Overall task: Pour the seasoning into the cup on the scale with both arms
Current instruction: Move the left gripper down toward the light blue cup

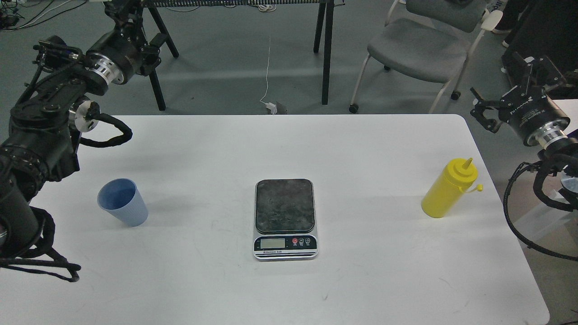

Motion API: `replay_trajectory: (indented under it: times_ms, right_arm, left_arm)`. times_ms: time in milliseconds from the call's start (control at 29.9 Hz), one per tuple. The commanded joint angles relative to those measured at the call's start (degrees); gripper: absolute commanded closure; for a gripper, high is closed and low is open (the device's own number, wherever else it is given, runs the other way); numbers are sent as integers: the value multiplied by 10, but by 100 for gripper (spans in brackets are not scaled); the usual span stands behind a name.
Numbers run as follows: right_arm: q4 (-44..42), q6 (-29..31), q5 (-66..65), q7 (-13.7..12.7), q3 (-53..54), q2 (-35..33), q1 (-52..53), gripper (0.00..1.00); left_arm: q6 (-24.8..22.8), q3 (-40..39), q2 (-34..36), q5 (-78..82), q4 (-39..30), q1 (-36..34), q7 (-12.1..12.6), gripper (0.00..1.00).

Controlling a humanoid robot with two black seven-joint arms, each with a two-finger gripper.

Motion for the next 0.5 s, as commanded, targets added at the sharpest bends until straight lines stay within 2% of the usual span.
replay_trajectory:
  times_ms: [0, 335, 468]
  right_arm:
    - [1, 0, 0, 0, 0, -2, -3, 1]
    - [2, 0, 0, 0, 1, -2, -3, 1]
    - [3, 0, 0, 0, 1, -2, -7, 1]
  left_arm:
    - [0, -5, 0, -2, 0, 1, 0, 1]
    - [0, -7, 29, -3, -3, -1, 0, 1]
    - [0, 22, 44, 35, -7, -3, 0, 1]
